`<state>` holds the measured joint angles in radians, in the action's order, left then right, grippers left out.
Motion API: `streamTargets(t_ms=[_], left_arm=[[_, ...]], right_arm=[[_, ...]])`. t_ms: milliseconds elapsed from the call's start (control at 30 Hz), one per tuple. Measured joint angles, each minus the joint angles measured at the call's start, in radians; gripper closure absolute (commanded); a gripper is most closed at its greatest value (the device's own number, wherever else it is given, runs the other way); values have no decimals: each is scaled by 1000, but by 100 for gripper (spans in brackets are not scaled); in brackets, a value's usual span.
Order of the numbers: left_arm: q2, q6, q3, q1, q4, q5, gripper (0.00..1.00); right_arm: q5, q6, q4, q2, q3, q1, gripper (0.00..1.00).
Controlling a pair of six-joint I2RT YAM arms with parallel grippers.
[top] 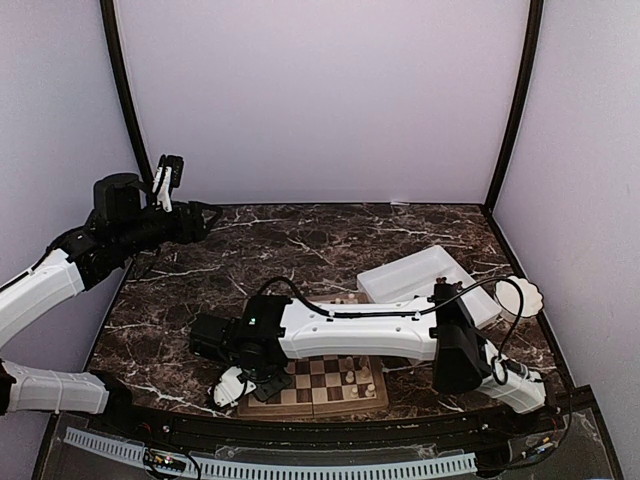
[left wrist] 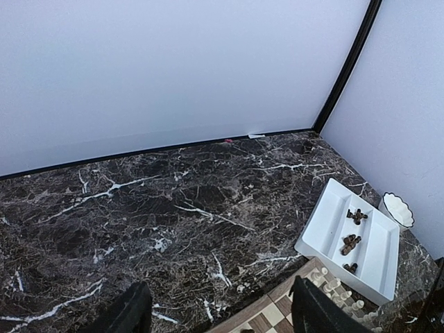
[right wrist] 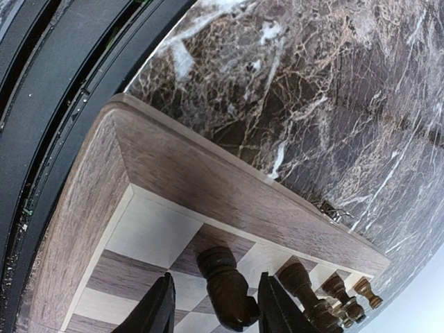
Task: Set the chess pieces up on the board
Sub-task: Place the knight on b7, then pick up the chess pile from the storage box.
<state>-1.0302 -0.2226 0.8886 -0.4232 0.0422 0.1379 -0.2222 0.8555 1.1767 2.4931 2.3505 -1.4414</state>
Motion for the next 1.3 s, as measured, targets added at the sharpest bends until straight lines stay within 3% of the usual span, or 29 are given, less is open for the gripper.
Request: streamTargets(t_ms=[400,633,800,967,1133,1300], left_arm=[[-19,4,0,0,0,0,29],[-71,31,1,1,-10,58,38],[-146,43,23,-8,-12,151,41],[-212,77,76,-62,0,188,42],[-248,85,109,-138,-3,196,43],[-292,76,129,-179,-8,219,44]], right_arm=[[-11,4,0,-35,7,11,50],[16,-24,18,-305,-84,124,53],[103,-50,39,-507,-181,423,57],[237,-51,51,-579,-294,772,67],[373,-76,-20,-647,-602,1056,72],[410,-113,-164,-693,-894,1204,75]])
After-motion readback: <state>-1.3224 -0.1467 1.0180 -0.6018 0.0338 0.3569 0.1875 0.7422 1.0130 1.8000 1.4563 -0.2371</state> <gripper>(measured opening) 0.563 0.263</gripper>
